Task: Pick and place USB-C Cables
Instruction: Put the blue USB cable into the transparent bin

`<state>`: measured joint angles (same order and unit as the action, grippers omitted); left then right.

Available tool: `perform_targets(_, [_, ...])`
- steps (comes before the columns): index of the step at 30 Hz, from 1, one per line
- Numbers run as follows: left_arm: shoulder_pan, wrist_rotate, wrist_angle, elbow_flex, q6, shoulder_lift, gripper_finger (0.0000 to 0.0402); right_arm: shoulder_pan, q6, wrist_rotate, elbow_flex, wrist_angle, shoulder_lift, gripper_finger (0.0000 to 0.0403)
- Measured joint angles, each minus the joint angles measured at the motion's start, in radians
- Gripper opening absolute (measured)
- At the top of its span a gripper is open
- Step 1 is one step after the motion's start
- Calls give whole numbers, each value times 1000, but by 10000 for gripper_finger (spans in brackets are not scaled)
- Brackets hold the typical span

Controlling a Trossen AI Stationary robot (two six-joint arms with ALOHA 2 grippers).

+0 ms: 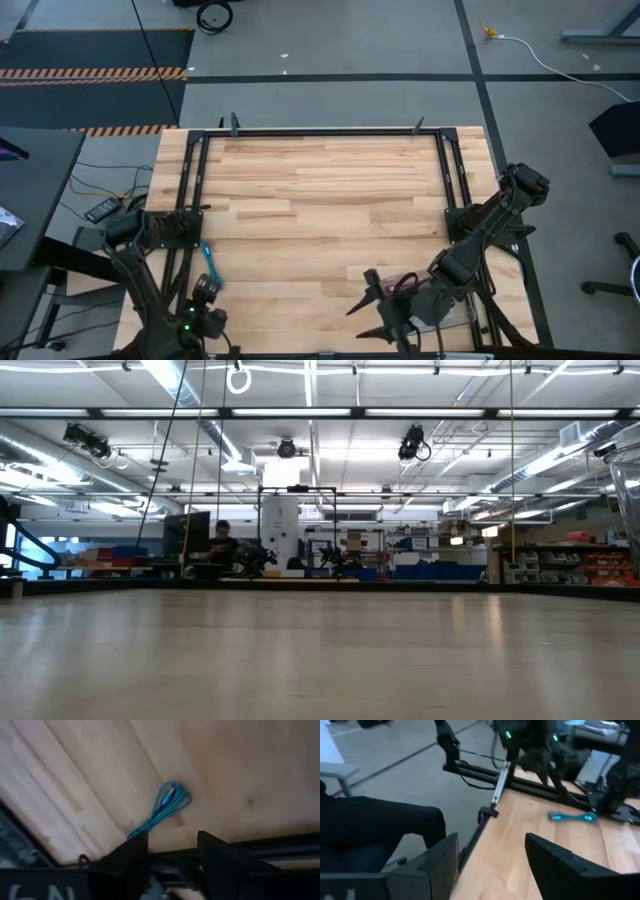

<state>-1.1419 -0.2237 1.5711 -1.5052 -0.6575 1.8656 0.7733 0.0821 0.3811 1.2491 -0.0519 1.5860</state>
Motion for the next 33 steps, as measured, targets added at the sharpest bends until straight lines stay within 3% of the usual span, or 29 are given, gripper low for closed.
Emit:
perform_targets(12, [6, 4, -199, 301, 228, -14, 178, 0, 12, -16, 0, 3, 0, 236])
perform_targets(17, [25, 25, -319, 440, 262, -65, 178, 10, 53, -15, 0, -3, 0, 236])
perform_targets(27, [97, 11, -403, 626, 344, -194, 178, 6, 54, -10, 0, 14, 0, 236])
perform_targets(33, [167, 130, -541, 734, 413, -273, 176, 8, 106, -8, 0, -11, 0, 236])
